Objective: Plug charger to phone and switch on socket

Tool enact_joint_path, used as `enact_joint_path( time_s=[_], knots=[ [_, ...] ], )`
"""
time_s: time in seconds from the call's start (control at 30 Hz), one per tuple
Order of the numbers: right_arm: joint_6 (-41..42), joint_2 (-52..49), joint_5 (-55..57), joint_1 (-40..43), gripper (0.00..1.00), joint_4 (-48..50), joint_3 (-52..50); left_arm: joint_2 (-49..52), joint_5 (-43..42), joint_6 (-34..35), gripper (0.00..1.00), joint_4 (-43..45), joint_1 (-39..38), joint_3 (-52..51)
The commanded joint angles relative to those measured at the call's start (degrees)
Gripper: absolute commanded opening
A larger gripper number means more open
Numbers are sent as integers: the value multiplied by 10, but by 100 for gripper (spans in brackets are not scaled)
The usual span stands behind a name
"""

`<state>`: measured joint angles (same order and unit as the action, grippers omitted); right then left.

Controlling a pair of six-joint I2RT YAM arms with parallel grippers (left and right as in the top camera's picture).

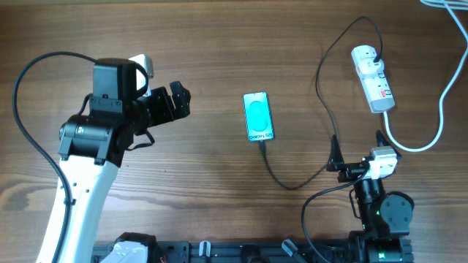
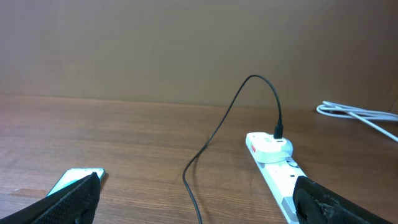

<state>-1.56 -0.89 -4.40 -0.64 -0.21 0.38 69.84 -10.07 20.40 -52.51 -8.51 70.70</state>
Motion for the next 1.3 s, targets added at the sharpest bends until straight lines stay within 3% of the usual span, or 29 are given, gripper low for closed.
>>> enact_joint_path(
  time_s=[0.0, 0.97, 1.27],
  knots=[
    [7, 7, 5, 3, 100, 2, -1, 2, 7, -7, 100, 1, 3, -2],
    [6, 7, 5, 3, 100, 2, -1, 2, 8, -7, 100, 1, 3, -2],
    [6, 7, 5, 3, 100, 2, -1, -10, 61, -7, 100, -24, 16, -8]
  ],
)
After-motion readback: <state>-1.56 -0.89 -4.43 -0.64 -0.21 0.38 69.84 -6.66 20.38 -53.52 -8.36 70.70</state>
